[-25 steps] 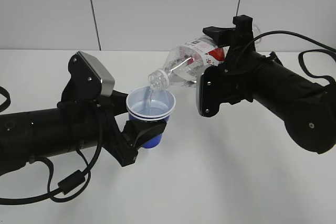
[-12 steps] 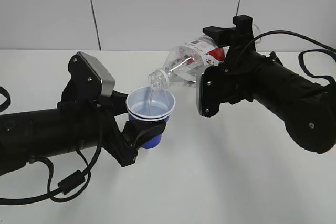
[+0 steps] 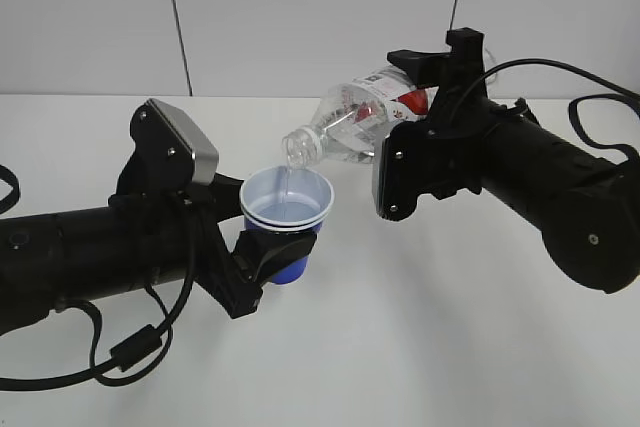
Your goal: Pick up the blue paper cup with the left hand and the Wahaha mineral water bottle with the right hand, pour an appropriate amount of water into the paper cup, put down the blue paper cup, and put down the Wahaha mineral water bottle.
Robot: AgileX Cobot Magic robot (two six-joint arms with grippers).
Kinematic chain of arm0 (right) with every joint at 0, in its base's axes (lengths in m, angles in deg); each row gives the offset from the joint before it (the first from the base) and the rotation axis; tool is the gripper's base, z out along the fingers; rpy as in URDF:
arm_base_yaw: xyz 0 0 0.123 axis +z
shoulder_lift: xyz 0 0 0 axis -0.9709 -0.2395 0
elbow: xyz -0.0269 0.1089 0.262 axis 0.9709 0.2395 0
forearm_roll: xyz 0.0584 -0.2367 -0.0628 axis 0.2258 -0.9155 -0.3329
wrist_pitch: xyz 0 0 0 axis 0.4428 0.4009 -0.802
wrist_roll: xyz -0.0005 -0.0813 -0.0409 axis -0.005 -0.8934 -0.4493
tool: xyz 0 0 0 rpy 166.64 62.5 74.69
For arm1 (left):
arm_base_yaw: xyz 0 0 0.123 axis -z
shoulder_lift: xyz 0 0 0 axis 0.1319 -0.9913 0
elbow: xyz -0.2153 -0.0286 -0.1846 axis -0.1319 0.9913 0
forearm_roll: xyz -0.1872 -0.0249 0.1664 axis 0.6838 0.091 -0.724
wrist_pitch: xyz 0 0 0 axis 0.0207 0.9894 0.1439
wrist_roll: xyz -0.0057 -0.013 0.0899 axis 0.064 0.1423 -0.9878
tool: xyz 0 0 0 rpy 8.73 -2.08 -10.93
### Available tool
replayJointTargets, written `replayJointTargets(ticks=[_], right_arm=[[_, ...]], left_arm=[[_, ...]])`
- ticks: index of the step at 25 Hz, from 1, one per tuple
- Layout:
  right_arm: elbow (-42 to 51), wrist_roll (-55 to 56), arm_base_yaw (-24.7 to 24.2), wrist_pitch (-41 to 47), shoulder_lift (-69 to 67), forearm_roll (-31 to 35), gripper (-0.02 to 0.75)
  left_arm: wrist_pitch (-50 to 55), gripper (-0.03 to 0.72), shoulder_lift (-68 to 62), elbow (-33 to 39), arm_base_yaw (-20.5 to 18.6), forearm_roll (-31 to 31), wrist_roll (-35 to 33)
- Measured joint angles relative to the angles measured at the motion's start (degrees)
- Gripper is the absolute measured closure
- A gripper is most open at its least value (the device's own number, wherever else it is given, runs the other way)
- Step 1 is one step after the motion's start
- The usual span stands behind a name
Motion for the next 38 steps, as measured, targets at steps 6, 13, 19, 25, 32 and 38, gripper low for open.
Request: replayJointTargets(ticks=[6,13,19,25,32,38], right_arm=[[0.0,10.19,0.0,-0.09,0.0,0.0,0.235],[0.0,30.56,0.0,-0.09,0.0,0.1,0.235],[0.0,50.62,0.0,-0.09,0.0,0.1,0.235],[0.0,59.78,0.0,0.01,0.0,0.1,0.235],[0.0,65.6,0.0,1.6,0.0,0.1,0.235],[0.0,69.84,0.0,1.71,-1.66,0.1,0.235]], left_arm=[[0.0,0.153,0.0,0.09,0.0,0.0,0.0],[-0.33,0.153,0.0,0.09,0.0,1.98,0.0],[-0.33,0.153,0.0,0.09,0.0,7.6,0.0],[-1.52,0.153,-0.57,0.09,-0.46,15.52,-1.37],[-7.78,0.153,-5.53,0.09,-4.92,18.66,-1.97],[-15.32,0.153,-11.28,0.09,-9.95,20.12,-2.33]])
